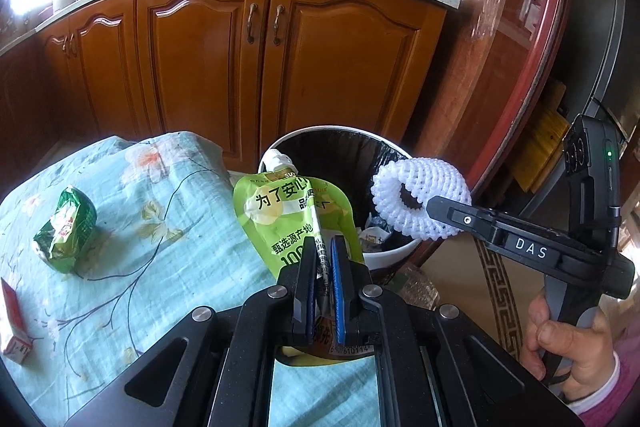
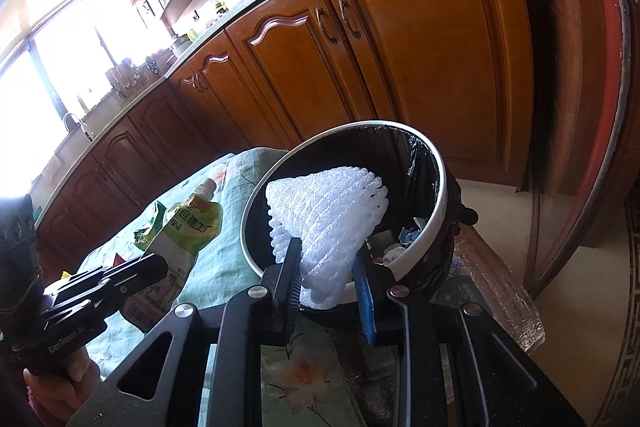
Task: Collect trash
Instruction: 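Carry the drink pouch in the left tool while the right tool carries the foam net over the bin, then open the left tool into the bin while the right tool opens, dropping the foam net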
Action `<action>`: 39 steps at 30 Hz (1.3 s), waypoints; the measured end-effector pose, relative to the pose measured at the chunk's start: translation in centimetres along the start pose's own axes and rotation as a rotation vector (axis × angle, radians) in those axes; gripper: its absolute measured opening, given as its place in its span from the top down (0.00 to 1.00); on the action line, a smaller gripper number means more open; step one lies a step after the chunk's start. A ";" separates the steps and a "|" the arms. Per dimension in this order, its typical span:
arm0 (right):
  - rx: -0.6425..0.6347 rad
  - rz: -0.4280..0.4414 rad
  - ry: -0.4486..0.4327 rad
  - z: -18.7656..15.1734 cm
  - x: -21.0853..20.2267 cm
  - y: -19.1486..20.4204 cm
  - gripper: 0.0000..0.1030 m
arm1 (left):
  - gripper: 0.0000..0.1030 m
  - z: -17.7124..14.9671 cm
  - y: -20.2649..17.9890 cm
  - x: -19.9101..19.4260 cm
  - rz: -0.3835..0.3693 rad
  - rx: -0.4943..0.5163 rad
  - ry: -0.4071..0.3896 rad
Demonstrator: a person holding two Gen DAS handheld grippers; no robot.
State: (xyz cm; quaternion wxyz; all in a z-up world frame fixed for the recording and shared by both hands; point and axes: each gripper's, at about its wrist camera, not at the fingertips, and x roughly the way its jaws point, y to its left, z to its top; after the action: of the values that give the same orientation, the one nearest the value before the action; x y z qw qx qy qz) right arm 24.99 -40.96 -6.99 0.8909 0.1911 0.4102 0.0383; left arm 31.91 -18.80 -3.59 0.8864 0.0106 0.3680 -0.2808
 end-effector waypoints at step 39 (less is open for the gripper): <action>-0.028 -0.096 0.088 4.2 4.6 -3.4 0.46 | 0.52 3.9 -0.7 6.2 0.043 -0.022 0.048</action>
State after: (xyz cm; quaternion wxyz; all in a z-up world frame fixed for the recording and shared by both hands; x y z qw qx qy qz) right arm 30.88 -44.36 -9.01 0.8753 0.1567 0.4573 0.0099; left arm 37.62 -23.30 -4.71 0.8831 0.0153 0.3921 -0.2574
